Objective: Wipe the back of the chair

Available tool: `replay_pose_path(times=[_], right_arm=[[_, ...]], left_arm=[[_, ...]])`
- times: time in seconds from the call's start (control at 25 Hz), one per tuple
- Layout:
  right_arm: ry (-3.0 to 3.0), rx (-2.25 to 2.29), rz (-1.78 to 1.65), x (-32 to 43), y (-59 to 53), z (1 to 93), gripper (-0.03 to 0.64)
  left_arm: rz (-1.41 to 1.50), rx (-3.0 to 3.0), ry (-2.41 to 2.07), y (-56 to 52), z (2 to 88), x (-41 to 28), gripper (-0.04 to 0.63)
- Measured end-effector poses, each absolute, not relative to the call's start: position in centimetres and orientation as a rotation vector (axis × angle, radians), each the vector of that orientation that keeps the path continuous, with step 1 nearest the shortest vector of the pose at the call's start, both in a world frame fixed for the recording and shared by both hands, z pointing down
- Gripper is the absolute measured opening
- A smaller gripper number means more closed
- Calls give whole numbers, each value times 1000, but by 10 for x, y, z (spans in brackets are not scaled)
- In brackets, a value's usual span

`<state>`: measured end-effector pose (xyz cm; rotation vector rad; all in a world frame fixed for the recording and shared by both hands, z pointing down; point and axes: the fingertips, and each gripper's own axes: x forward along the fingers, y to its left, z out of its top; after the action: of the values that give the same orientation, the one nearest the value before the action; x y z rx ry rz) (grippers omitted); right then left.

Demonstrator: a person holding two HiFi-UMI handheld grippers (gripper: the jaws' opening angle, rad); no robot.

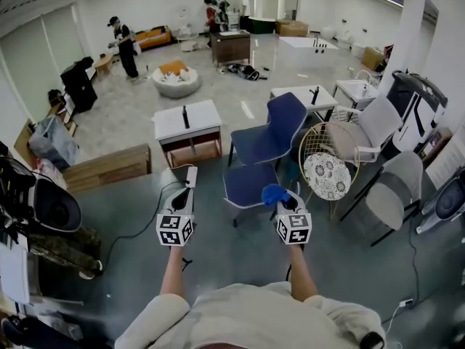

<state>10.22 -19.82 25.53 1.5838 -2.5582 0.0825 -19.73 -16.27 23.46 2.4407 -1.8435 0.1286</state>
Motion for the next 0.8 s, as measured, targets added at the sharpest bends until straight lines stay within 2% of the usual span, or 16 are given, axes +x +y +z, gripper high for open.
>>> replay_pose_path(times=[0.8], right_arm=[[-2543, 1573, 81, 93, -198, 252, 43]], left_arm=[[137, 2444, -1822, -167, 237, -200, 0]])
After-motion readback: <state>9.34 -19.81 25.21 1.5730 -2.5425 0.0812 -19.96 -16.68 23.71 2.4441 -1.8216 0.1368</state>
